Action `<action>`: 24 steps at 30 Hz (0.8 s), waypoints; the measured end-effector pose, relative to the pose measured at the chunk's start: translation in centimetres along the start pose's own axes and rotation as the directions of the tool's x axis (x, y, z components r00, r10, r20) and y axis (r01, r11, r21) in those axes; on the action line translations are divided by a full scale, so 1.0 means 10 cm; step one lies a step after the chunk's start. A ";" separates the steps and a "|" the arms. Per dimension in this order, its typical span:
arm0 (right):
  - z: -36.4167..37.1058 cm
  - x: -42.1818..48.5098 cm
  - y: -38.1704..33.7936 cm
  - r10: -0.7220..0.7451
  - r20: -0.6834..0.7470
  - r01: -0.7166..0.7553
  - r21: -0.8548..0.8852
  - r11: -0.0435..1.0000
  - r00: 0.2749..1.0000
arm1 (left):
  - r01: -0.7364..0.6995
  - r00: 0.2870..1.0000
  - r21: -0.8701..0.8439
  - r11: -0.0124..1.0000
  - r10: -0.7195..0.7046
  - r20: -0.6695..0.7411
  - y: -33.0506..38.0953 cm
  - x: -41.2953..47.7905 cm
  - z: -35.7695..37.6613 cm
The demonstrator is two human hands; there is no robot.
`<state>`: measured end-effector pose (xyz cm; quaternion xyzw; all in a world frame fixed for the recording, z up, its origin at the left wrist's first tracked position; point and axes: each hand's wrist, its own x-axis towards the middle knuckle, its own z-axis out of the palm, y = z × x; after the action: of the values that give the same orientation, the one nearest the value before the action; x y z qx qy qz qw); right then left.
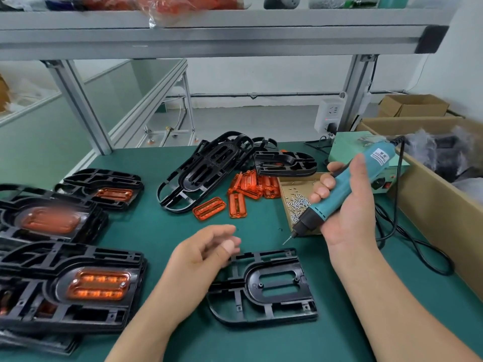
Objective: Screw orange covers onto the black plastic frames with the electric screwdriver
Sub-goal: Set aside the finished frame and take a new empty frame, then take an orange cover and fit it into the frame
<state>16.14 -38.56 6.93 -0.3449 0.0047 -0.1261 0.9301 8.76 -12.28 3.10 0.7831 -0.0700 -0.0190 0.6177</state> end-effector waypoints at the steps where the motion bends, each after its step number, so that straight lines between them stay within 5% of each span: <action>1: 0.00 0.00 0.00 -0.002 -0.002 0.002 0.003 1.000 1.000 | -0.011 1.000 0.062 0.998 0.010 0.012 0.00 -0.02 0.02; 11: 0.01 -0.01 0.00 0.000 -0.021 0.000 0.004 1.000 1.000 | -0.019 0.983 0.496 0.868 0.107 -0.151 0.22 0.04 0.06; 16: 0.03 -0.03 0.01 0.004 -0.010 -0.004 -0.009 1.000 1.000 | 0.009 0.988 0.818 0.575 0.123 -0.097 0.25 0.50 0.05; 20: 0.03 -0.03 0.02 0.003 0.004 -0.003 -0.021 1.000 1.000 | 0.024 0.998 0.917 0.398 0.048 -0.047 0.17 0.73 0.04; 22: 0.04 -0.02 0.02 0.004 0.013 -0.004 -0.022 1.000 1.000 | 0.037 0.994 0.922 0.386 0.082 -0.075 0.13 0.75 0.02; 24: 0.04 -0.02 0.02 0.004 0.013 -0.004 -0.026 1.000 1.000 | 0.055 0.989 0.875 0.480 0.091 -0.112 0.10 0.73 0.00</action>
<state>16.02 -38.15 7.08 -0.3579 0.0010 -0.1218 0.9258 15.92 -13.48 4.44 0.9868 -0.0337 0.0821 0.1356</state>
